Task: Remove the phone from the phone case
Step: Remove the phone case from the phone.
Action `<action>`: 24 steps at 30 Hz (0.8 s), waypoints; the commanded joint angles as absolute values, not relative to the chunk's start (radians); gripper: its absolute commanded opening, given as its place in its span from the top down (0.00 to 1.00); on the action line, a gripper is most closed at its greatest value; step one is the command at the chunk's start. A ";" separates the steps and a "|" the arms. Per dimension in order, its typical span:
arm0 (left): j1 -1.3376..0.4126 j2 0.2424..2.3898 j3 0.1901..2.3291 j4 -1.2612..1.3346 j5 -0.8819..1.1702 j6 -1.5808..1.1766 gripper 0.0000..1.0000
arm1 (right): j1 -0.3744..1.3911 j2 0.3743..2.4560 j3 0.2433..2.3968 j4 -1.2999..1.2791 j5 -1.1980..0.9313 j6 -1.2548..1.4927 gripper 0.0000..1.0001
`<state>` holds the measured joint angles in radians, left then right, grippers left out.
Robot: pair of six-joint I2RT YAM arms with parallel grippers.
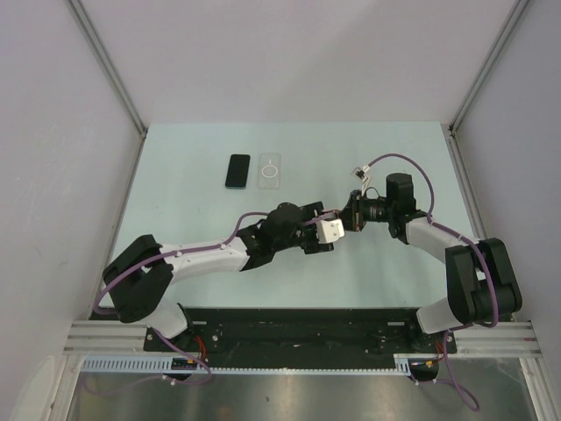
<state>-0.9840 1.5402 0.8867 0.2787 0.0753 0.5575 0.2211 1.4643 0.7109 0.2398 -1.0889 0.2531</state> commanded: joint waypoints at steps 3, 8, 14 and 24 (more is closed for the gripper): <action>-0.988 1.525 0.907 0.321 0.078 0.525 0.65 | 0.209 1.451 0.761 0.265 -1.103 0.224 1.00; -0.988 1.508 0.902 0.321 0.092 0.477 0.92 | 0.195 1.453 0.761 0.267 -1.094 0.213 1.00; -0.977 1.493 0.908 0.322 0.106 0.414 1.00 | 0.178 1.447 0.761 0.267 -1.098 0.203 1.00; -0.914 1.490 0.925 0.322 0.138 0.284 1.00 | 0.150 1.430 0.759 0.272 -1.111 0.201 1.00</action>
